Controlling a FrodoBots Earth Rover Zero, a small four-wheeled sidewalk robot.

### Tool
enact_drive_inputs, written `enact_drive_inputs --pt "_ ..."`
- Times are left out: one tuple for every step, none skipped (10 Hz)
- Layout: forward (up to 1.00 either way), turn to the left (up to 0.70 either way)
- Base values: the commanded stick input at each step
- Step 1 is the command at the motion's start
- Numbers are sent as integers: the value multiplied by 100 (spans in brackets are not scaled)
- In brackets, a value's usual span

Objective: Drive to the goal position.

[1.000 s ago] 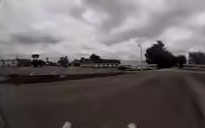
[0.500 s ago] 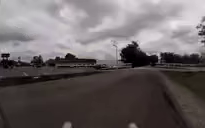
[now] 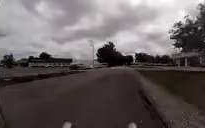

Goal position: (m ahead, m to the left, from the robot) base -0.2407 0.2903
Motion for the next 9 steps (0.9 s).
enact_drive_inputs --pt "0 -45" --pt "0 -45" --pt "0 -45" --pt "0 -45" --pt "0 -45" --pt "0 -45" --pt "0 -45" --pt "0 -45" --pt "0 -45"
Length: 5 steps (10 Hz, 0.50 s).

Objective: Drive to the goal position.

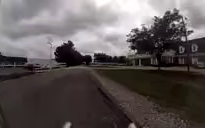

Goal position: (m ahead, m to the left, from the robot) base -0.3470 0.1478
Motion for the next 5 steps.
enact_drive_inputs --pt "0 -45" --pt "0 -45" --pt "0 -45" --pt "0 -45" --pt "0 -45"
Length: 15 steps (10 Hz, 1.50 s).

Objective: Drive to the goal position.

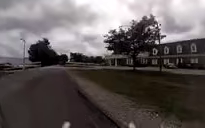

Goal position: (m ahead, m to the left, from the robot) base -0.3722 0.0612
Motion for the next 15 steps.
enact_drive_inputs --pt "0 -45" --pt "0 -45" --pt "0 -45" --pt "0 -45" --pt "0 -45" --pt "0 -45" --pt "0 -45" --pt "0 -45" --pt "0 -45" --pt "0 -45" --pt "0 -45" --pt "0 -45" --pt "0 -45" --pt "0 -45" --pt "0 0"
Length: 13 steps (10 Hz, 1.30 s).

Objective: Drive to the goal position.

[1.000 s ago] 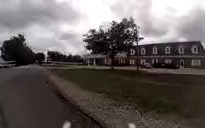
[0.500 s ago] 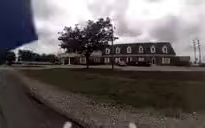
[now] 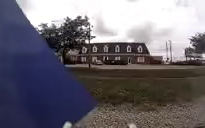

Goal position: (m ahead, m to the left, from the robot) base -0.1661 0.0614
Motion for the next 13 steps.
enact_drive_inputs --pt "0 0" --pt "0 0" --pt "0 23" --pt "0 45" --pt "0 45" --pt "0 45" --pt "0 45" --pt "0 45" --pt "0 45" --pt "0 45" --pt "0 45" --pt "0 45" --pt "0 45"
